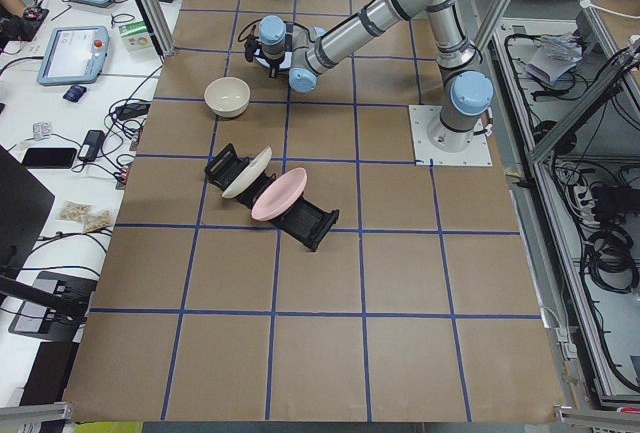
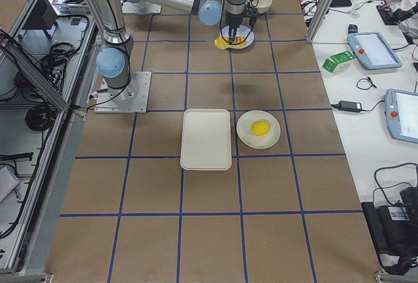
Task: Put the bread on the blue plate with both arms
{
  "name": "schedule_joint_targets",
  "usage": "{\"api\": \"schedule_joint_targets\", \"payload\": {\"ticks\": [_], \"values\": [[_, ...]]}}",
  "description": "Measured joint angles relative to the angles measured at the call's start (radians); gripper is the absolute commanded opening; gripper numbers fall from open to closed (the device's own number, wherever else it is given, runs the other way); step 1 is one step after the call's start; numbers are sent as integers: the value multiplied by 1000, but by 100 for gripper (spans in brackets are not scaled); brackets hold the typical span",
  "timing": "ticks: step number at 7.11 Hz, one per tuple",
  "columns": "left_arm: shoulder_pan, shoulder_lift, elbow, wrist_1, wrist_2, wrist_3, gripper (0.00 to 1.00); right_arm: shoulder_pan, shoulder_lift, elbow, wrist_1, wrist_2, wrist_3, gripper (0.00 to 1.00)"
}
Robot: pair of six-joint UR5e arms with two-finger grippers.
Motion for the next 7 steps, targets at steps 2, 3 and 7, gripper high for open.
{"api": "schedule_joint_targets", "payload": {"ticks": [2,3,7], "values": [[3,44,-2,8,5,-60,100,10,36,-40,-9,11,16,0],[5,83,3,6,7,-120,100,36,69,-76,-11,14,27,0],[37,283,56,-182,92,-168,100,234,245,-228,-37,15,210,0]]}}
